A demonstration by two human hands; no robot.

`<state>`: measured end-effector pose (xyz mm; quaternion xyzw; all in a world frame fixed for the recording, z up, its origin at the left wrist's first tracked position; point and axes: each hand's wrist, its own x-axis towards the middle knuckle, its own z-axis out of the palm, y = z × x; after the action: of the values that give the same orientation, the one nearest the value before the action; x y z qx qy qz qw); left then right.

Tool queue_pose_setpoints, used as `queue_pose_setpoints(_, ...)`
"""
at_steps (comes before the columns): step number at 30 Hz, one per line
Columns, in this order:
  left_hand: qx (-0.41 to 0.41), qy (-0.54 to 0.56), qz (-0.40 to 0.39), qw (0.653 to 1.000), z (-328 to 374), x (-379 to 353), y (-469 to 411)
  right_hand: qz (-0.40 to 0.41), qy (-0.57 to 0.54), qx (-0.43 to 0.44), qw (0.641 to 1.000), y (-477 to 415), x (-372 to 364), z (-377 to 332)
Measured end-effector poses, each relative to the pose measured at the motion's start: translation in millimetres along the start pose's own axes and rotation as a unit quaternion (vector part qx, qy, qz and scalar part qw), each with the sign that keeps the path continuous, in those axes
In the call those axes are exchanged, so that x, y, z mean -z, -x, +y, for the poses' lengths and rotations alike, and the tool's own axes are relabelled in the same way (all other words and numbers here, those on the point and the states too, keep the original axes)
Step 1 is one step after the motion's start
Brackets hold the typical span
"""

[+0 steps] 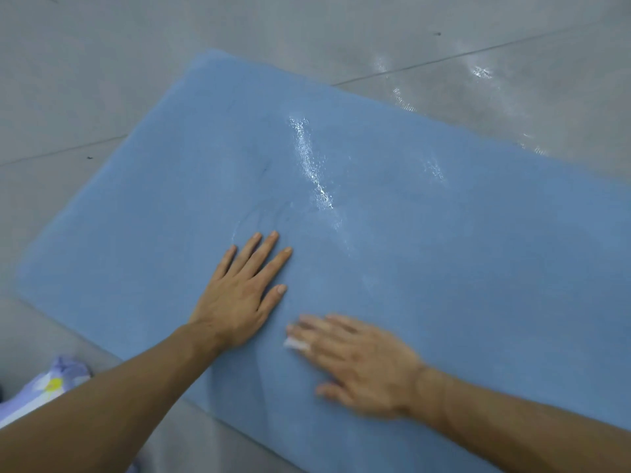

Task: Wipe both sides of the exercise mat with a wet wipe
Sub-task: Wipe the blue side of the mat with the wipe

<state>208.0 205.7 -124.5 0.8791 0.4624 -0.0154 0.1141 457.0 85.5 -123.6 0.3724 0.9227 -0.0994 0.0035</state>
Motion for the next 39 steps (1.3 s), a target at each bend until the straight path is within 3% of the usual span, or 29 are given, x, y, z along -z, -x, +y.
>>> queue_pose_setpoints(3,0.014,0.011,-0.012,1.0,4.6,0.6,3.9,0.045,0.007,-0.144,0.989,-8.8,9.5,50.5)
queue_pose_setpoints(6,0.026,0.02,-0.019,0.999,10.0,1.3,8.1,0.065,0.013,-0.302,0.951,-8.9,22.7,89.5)
queue_pose_setpoints(9,0.039,0.027,-0.022,0.999,15.9,0.7,13.1,0.066,-0.053,-0.368,0.926,-3.2,22.4,92.5)
queue_pose_setpoints(12,0.048,0.032,-0.023,0.998,21.4,0.4,16.9,0.076,-0.075,-0.328,0.939,10.1,14.8,70.0)
queue_pose_setpoints(16,0.048,0.037,-0.023,0.998,29.4,-2.1,22.8,0.04,-0.059,-0.187,0.98,36.8,10.8,29.5)
queue_pose_setpoints(21,0.014,0.043,-0.017,0.999,44.8,-6.7,28.6,0.024,-0.063,-0.052,0.996,72.2,10.0,-1.5)
queue_pose_setpoints(23,-0.009,0.057,-0.014,0.998,53.1,-6.2,27.8,0.042,-0.078,-0.031,0.996,76.8,11.3,-0.3)
queue_pose_setpoints(25,-0.032,0.093,-0.005,0.995,64.6,-4.5,21.8,0.082,-0.132,-0.063,0.986,71.4,12.0,6.4)
queue_pose_setpoints(28,-0.037,0.17,0.027,0.984,87.3,1.4,5.5,0.181,-0.279,-0.197,0.922,50.7,24.9,18.3)
queue_pose_setpoints(31,0.018,0.268,0.04,0.962,109.6,13.7,-12.2,0.221,-0.453,-0.379,0.776,28.8,49.3,32.1)
queue_pose_setpoints(33,0.075,0.367,0.013,0.927,120.8,19.3,-22.4,0.224,-0.539,-0.433,0.687,18.0,60.8,43.8)
queue_pose_setpoints(35,0.124,0.479,-0.013,0.869,128.8,26.0,-31.4,0.236,-0.596,-0.446,0.625,10.7,68.5,51.9)
queue_pose_setpoints(37,0.155,0.56,-0.033,0.813,133.0,33.8,-37.1,0.248,-0.623,-0.452,0.589,7.1,71.0,56.3)
queue_pose_setpoints(39,0.178,0.598,-0.053,0.78,134.0,39.2,-39.1,0.242,-0.624,-0.458,0.584,6.3,70.4,59.6)
